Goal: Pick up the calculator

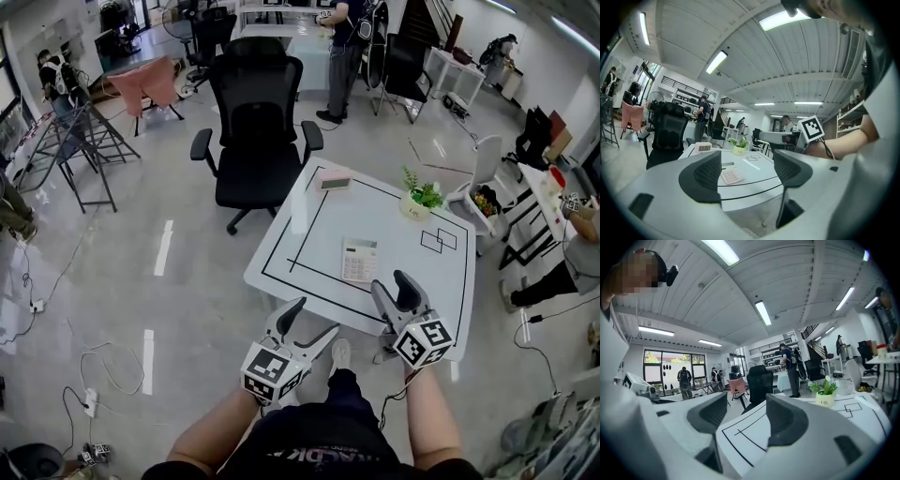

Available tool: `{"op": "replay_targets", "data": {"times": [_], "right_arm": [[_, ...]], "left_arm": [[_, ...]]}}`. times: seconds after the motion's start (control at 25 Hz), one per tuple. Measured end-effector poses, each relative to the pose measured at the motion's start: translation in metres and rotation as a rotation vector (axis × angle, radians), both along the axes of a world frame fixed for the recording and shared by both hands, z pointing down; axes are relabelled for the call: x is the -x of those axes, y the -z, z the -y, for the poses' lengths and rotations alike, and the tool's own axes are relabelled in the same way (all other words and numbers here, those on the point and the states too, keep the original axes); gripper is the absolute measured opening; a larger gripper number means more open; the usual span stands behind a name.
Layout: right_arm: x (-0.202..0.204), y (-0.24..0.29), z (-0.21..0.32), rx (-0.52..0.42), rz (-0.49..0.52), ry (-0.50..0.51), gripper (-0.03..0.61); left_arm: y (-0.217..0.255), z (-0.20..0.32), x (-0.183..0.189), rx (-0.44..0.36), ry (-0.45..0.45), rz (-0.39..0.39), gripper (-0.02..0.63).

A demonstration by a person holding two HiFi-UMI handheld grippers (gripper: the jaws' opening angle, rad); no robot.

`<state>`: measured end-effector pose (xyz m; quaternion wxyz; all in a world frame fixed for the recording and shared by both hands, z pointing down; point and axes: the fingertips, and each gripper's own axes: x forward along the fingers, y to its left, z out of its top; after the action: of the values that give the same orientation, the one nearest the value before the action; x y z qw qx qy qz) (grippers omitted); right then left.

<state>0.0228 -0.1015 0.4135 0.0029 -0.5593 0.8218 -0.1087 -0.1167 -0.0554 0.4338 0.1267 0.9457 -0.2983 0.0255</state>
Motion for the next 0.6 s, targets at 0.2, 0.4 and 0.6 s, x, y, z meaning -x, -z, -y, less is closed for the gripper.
{"op": "replay_targets", "data": {"times": [0.2, 0.4, 0.6], "right_arm": [[-0.013, -0.019, 0.03, 0.025, 0.022, 0.018, 0.245], [-0.034, -0.04, 0.063, 0.058, 0.054, 0.046, 0.245], [-0.069, -0.069, 0.103, 0.108, 0.07, 0.07, 0.245]], "left_arm": [[-0.01, 0.02, -0.009, 0.013, 0.014, 0.031, 0.337], [-0.014, 0.048, -0.031, 0.023, 0.036, 0.053, 0.337], [-0.021, 0.082, -0.065, 0.036, 0.052, 0.07, 0.337]]}}
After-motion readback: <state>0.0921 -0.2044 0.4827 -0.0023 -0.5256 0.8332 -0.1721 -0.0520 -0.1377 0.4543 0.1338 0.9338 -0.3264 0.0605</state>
